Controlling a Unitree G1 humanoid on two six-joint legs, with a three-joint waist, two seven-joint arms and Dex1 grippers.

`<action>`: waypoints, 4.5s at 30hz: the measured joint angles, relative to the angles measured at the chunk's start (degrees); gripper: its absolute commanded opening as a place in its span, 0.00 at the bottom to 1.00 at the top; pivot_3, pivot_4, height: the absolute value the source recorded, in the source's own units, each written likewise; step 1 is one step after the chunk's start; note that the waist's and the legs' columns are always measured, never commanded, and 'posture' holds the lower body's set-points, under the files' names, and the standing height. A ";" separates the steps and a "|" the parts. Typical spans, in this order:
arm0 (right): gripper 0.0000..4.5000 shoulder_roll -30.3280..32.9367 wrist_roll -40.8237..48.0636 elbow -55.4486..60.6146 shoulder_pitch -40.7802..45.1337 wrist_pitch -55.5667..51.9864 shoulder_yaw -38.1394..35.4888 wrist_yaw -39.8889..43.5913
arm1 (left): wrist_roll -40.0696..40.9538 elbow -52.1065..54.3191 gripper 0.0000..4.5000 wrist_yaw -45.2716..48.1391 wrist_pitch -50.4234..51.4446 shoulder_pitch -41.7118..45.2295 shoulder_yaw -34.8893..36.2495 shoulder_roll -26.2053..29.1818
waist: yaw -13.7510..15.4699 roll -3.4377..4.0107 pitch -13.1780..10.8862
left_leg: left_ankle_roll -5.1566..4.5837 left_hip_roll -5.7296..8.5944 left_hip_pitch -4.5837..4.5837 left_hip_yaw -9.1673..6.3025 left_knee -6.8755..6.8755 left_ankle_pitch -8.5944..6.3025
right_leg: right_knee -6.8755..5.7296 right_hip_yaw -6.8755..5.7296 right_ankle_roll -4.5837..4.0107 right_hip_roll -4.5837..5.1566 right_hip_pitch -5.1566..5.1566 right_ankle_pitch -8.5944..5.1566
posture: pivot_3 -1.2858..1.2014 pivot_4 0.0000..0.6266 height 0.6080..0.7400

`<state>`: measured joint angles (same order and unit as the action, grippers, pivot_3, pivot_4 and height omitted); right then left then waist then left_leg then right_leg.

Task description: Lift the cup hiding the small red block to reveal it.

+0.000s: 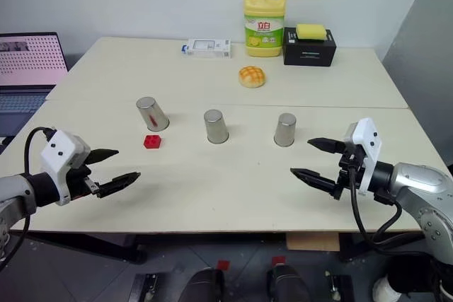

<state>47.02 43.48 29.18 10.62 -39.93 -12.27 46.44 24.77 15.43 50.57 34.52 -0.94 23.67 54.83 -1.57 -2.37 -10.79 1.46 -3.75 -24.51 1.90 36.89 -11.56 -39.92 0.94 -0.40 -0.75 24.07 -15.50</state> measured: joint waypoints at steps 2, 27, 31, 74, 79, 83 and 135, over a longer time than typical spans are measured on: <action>1.00 0.00 -0.15 -0.23 0.00 0.20 0.01 0.05 | 0.18 0.14 0.99 0.30 0.03 -0.13 0.30 0.01 | 0.01 0.00 0.00 | 0.00 0.00 0.00 0.00 0.00 0.00 | 0.00 0.01 0.00 0.00 0.00 0.00 | 0.52 0.24 1.00; 1.00 -0.31 0.61 2.37 -1.26 -0.43 -1.21 -2.91 | 0.37 1.08 0.99 1.83 0.08 4.92 -2.48 0.21 | 0.02 0.00 0.00 | 0.00 0.02 0.00 0.01 0.00 0.00 | 0.00 0.00 0.00 0.00 0.00 0.00 | 0.52 0.24 1.00; 1.00 -0.31 0.83 2.88 -1.20 -0.79 -1.84 -3.29 | 0.38 0.58 0.99 2.11 0.08 5.59 -3.17 0.21 | 0.01 0.00 0.00 | 0.00 0.02 0.00 0.01 0.00 0.00 | 0.00 0.01 0.00 -0.01 0.00 0.00 | 0.52 0.24 1.00; 1.00 -0.32 0.39 2.40 -0.56 0.09 -0.47 -2.58 | 0.04 0.48 0.99 2.29 -0.04 5.43 -3.99 0.20 | 0.01 0.00 0.00 | 0.00 0.02 0.00 0.00 0.00 0.00 | 0.00 0.01 0.00 0.00 -0.01 0.00 | 0.52 0.24 1.00; 1.00 -0.36 0.59 2.40 -0.55 -0.68 -0.46 -3.10 | 0.10 0.50 0.99 2.21 -0.02 6.35 -4.36 0.15 | 0.01 0.00 0.00 | 0.00 0.03 0.00 0.01 0.00 0.00 | 0.00 0.01 0.01 -0.01 -0.01 0.00 | 0.52 0.24 1.00; 1.00 -0.75 1.19 2.40 -0.10 -2.25 -0.31 -4.06 | 0.28 0.53 0.99 1.85 0.06 7.44 -5.50 0.00 | 0.01 0.00 0.00 | 0.00 0.03 0.00 0.01 0.00 0.00 | -0.01 0.01 0.01 -0.01 -0.01 0.00 | 0.52 0.24 1.00; 0.70 -52.52 -38.41 -100.68 63.48 30.75 19.53 -18.31 | 3.39 0.99 1.00 4.64 2.53 8.45 -3.87 1.54 | -0.31 0.04 -0.03 | 0.00 -0.01 -0.19 -0.04 -0.08 0.00 | -0.04 -0.06 -0.32 -0.05 0.21 0.18 | 0.52 0.24 1.00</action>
<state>-5.49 5.07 -71.49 74.10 -9.18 7.26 28.13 28.16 16.41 55.21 37.06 7.50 19.80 56.37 -1.88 -2.33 -10.82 1.46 -3.76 -24.70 1.85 36.81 -11.57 -39.96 0.88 -0.73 -0.79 24.28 -15.32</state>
